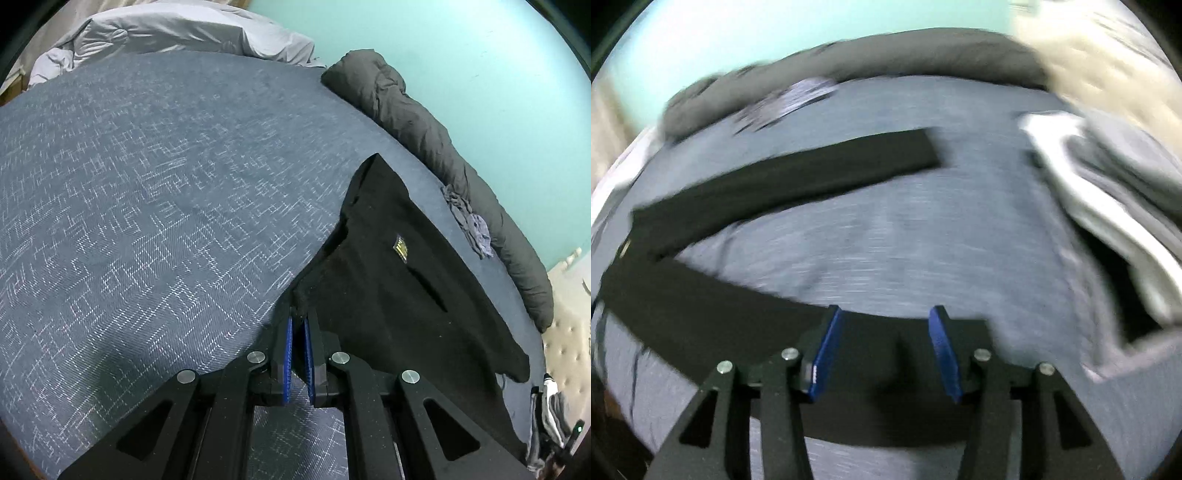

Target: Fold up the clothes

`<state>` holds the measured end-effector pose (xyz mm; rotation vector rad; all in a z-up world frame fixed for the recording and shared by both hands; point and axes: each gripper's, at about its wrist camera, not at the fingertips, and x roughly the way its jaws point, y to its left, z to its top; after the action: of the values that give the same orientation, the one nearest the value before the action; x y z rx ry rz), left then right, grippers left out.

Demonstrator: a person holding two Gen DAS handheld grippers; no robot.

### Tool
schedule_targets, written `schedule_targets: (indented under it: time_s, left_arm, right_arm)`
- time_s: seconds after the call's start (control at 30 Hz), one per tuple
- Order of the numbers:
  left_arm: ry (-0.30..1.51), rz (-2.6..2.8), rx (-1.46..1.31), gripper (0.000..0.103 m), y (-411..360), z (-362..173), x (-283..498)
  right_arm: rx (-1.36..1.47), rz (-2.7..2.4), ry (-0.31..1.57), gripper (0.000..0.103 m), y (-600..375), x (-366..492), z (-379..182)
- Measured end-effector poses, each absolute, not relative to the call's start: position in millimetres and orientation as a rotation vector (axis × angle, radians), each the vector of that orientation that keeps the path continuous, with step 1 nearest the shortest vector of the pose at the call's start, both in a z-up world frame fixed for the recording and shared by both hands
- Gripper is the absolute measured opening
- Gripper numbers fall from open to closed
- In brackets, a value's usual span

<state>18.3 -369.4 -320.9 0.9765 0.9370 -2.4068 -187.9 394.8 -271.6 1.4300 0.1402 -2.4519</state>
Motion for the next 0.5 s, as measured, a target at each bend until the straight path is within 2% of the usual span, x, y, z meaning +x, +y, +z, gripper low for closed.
schedule_targets:
  time_s: [0.33, 0.5]
  left_arm:
    - [0.882, -2.418, 0.999, 0.006, -365.7, -323.1, 13.3]
    - [0.858, -2.424, 1.008, 0.006, -364.4, -323.9, 11.0]
  right_arm:
    - [1.364, -2.063, 0.410, 0.049, 207.2, -202.8, -321.7]
    - [1.362, -1.999, 0.482, 0.049, 162.1, -204.4, -337.9]
